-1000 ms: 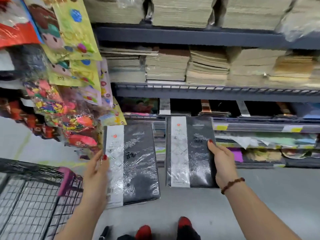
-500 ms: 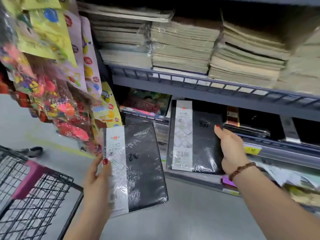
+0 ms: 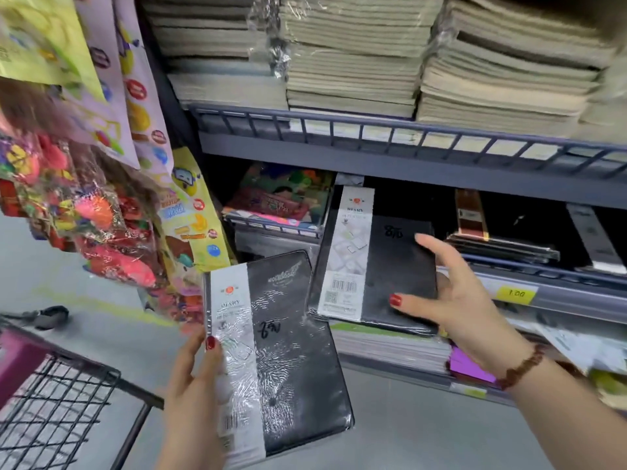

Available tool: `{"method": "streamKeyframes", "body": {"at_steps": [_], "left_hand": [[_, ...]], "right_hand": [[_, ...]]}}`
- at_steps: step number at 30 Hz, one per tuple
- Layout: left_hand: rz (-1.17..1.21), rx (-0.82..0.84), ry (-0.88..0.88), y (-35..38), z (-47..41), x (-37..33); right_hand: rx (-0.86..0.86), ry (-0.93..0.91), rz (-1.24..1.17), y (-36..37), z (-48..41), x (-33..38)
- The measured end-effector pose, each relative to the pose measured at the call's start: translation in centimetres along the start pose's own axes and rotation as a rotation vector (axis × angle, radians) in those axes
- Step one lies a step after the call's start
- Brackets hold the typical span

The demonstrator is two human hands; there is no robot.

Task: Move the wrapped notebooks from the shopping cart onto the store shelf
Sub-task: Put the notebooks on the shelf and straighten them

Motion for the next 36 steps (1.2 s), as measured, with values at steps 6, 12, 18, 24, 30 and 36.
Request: {"method": "streamKeyframes", "body": {"at_steps": [6,12,18,24,30,36], "left_hand": [[0.083,0.035,-0.022,1.1,0.1,-0.4],[0.086,0.079,-0.002,2.4,0.4,-1.4],[0.06,0.033,-0.003,2.4,-0.2,-1.8],[0.044,0.038,-0.009,2.1,-0.7,-1.7],[0.004,0.018,-0.008,1.7,-1.1,-1.5],[0.029,0.019,-0.01,1.9,-1.0,-1.4]], "right_hand": [[0.173,-0.108,0.511,1.2,0.6,-0.5],[0.104,-0.171,0.511,0.9,0.6,-0.4],[-0.135,-0.199,0.475,-0.3,-1.0,0.1],[-0.294,-0.245,0.589,-0.6,-3.7,1.0],[-0.377,-0.227,0.574,-0.1,-5.9,0.6],[-0.472,-0.229,0.603,-0.1,-6.7,0.6]]}}
Point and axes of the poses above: each hand's wrist, its own z-axis away from the middle knuckle, its own y-axis out of the palm, x = y × z, the point moved 6 cm from there along -z, towards the middle knuckle, and after that the axes turned 3 degrees about -x, right-handed, at the moved point
